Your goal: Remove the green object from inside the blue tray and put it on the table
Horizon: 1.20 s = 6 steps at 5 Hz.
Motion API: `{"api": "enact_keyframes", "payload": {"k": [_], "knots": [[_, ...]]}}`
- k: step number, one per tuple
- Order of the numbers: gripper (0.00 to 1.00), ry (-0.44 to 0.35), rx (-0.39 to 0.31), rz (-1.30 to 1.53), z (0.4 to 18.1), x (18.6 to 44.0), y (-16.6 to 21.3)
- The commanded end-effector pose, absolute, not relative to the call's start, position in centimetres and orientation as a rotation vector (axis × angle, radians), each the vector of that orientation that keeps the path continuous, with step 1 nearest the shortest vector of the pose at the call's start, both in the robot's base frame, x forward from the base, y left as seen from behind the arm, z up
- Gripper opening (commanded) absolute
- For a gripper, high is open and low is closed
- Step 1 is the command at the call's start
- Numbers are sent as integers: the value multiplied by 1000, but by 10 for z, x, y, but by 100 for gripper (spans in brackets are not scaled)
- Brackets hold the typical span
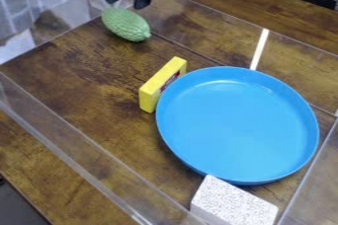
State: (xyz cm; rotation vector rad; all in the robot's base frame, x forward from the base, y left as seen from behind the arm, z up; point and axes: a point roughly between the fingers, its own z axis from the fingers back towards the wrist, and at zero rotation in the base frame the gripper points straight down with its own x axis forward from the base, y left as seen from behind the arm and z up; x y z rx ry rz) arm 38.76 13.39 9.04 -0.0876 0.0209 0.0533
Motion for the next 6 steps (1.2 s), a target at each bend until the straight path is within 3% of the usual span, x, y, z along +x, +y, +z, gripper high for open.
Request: {"api": "enact_keyframes", "payload": {"k": [1, 4, 6], "knots": [[100, -99, -38, 69, 142, 394, 150], [100, -101, -39, 60, 133, 401, 166], [100, -106, -41, 94, 117, 405, 148]]}}
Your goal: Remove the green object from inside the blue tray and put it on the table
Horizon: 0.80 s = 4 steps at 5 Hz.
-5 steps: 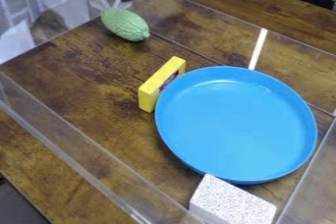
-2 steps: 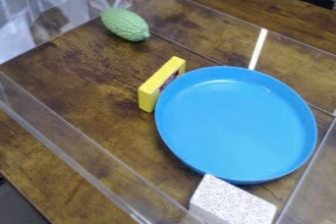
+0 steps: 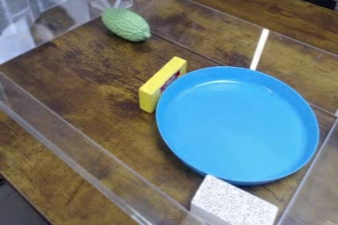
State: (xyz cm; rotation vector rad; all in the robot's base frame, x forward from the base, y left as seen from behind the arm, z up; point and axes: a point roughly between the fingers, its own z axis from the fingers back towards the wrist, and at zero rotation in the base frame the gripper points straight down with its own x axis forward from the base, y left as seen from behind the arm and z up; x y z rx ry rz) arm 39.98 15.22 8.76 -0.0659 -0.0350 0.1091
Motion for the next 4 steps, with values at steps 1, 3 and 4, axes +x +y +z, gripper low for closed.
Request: {"api": "enact_keyframes", "payload": {"k": [1, 3, 4], "knots": [[100, -106, -43, 85, 99, 406, 146], [100, -107, -43, 56, 92, 407, 164], [100, -110, -41, 60, 86, 404, 163]]}}
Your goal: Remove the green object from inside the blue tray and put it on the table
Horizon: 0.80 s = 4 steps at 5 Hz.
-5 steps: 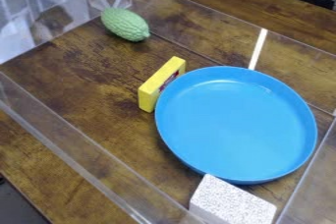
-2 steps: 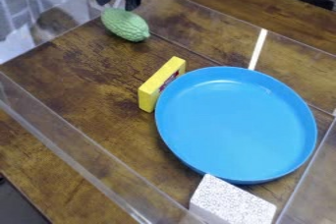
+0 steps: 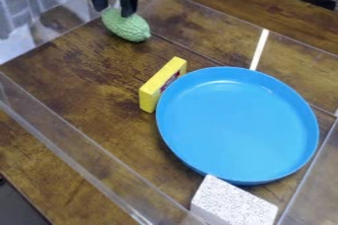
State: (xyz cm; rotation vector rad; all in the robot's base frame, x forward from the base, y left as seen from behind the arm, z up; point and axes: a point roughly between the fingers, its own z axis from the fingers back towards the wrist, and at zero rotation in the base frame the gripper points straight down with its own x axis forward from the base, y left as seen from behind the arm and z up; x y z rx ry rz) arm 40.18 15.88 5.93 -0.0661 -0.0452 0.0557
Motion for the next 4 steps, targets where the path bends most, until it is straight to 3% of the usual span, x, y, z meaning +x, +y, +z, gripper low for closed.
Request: {"api": "enact_keyframes", "payload": {"k": [1, 3, 4], "knots": [[100, -112, -45, 56, 80, 402, 161], [100, -143, -56, 129, 93, 414, 157], [100, -159, -66, 150, 111, 415, 148]]}}
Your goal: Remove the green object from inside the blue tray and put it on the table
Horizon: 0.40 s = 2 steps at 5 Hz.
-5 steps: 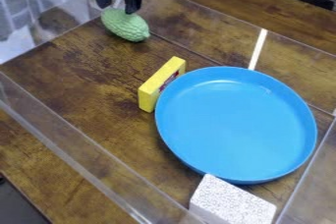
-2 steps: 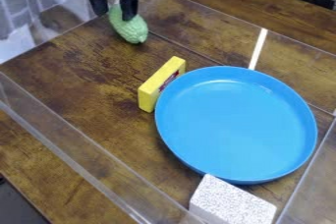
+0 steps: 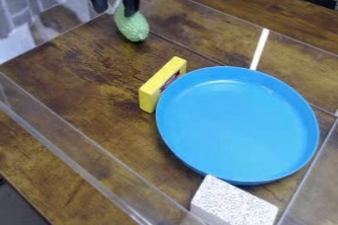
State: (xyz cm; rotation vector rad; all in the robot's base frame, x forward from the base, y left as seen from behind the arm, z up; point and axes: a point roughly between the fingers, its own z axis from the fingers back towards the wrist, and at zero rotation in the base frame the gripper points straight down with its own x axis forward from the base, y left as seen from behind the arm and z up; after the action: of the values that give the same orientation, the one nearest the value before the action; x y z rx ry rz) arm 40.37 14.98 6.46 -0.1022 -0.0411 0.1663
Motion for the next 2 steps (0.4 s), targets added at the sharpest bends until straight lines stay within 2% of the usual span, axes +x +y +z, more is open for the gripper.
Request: {"api": "enact_keyframes", "payload": {"k": [1, 2], "knots": [[100, -168, -74, 171, 125, 415, 140], [100, -175, -90, 129, 129, 421, 150]]}}
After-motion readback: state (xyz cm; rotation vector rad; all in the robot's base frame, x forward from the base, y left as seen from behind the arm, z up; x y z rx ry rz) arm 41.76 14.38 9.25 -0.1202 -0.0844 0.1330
